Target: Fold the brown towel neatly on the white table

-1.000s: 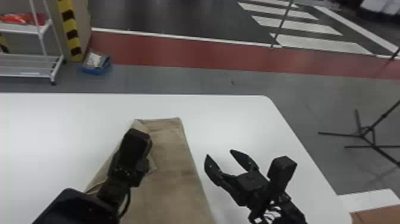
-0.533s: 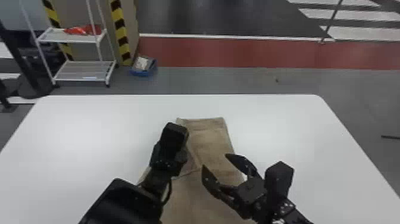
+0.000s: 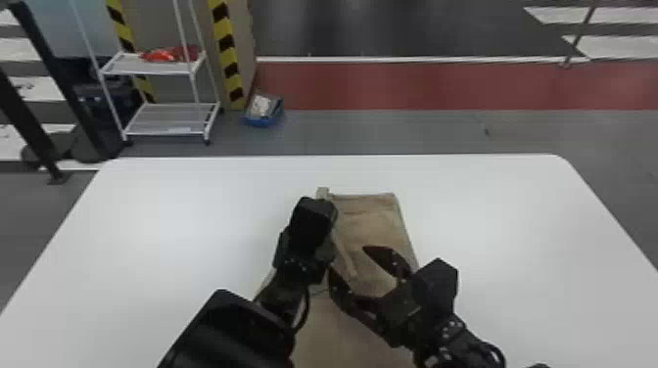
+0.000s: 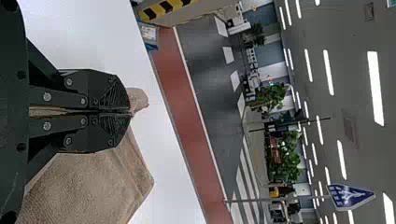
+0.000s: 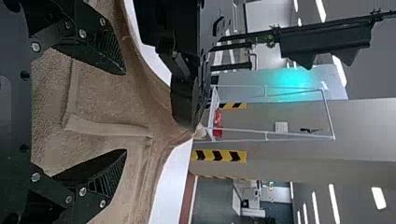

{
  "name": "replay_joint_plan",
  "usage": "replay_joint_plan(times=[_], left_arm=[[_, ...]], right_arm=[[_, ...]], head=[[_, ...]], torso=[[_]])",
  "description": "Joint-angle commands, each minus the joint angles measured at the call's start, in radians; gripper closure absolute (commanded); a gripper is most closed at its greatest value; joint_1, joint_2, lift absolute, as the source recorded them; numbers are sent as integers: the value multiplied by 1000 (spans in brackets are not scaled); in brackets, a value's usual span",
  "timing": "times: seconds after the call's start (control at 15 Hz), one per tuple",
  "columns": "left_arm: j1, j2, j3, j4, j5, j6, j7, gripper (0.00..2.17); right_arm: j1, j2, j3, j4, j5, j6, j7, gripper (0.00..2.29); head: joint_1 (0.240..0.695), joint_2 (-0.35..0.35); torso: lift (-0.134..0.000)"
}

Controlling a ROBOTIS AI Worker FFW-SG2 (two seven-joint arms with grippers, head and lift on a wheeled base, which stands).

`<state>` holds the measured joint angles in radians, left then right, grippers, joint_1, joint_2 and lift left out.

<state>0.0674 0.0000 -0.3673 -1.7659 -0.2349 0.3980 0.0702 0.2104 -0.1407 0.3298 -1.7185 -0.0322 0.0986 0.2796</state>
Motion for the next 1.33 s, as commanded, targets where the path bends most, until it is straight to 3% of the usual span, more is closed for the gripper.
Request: replay_joint_plan(times=[0.0, 0.73, 1.07, 1.27], left_arm=[[2, -3, -1, -1, 0, -15, -7, 1096], [11, -3, 10, -1, 5, -40, -23, 1096], [17, 0, 8, 0, 3, -40, -23, 1096], [19, 2, 8, -1, 2, -37, -24, 1096]], right_arm=[[-29, 3, 29, 46, 12, 2, -10, 346], [-66, 9, 51, 99, 37, 57, -53, 414], [-94, 24, 60, 120, 44, 79, -54, 505], [-100, 24, 63, 120, 46, 94, -59, 674]], head=[[695, 35], [695, 45], [695, 43], [695, 48]], torso=[[-119], [-119], [-119], [-119]])
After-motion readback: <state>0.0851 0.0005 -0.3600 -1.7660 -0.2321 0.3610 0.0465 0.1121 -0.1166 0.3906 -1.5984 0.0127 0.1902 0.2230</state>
